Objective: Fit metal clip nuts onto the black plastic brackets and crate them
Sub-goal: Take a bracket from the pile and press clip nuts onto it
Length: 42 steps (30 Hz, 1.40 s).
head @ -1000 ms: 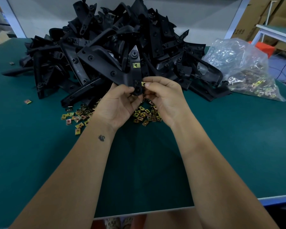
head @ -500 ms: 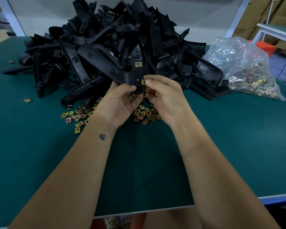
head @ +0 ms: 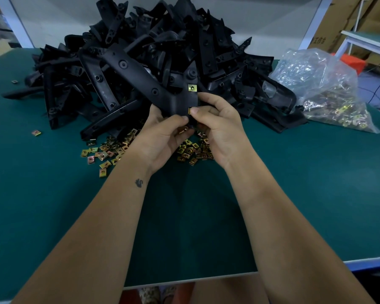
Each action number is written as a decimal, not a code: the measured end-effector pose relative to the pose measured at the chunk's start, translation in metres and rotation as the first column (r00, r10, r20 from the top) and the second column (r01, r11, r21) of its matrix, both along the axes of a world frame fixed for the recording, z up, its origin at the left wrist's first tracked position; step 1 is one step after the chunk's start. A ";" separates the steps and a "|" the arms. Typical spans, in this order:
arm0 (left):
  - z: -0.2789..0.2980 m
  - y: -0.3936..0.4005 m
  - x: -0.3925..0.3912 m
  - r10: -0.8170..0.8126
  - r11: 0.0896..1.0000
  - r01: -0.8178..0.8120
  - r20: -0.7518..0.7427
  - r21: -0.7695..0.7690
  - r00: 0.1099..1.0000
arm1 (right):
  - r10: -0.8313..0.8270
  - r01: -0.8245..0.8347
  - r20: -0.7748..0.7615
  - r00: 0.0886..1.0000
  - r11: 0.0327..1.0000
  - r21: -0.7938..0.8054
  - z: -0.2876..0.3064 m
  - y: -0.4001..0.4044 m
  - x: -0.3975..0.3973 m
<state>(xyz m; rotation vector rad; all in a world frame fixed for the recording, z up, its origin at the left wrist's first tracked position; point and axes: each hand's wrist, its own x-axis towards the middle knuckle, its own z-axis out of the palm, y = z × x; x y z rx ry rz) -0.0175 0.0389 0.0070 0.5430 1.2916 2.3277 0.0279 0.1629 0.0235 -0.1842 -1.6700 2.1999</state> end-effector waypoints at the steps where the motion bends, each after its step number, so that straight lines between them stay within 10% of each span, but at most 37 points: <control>1: 0.001 0.000 0.001 0.003 1.000 -0.003 -0.007 -0.014 1.000 | -0.007 0.007 -0.003 1.000 1.000 0.004 0.000 0.001 0.000; 13: -0.002 0.009 0.003 0.089 0.996 -0.089 -0.033 0.001 0.996 | -0.125 0.125 -0.014 0.992 0.978 0.170 0.004 -0.006 0.002; 28: 0.005 0.010 0.011 0.352 0.927 -0.354 -0.038 -0.122 0.935 | -0.436 0.371 -0.096 0.895 0.606 0.703 -0.003 -0.008 0.018; 35: 0.020 0.053 0.037 0.361 0.931 -0.356 0.066 -0.082 0.930 | -0.468 0.473 -0.083 0.880 0.843 0.256 0.006 0.021 0.054; 42: 0.036 0.143 0.118 -0.011 0.995 0.027 0.163 -0.096 0.987 | -0.616 0.593 -0.072 0.784 0.778 -0.206 0.015 0.077 0.133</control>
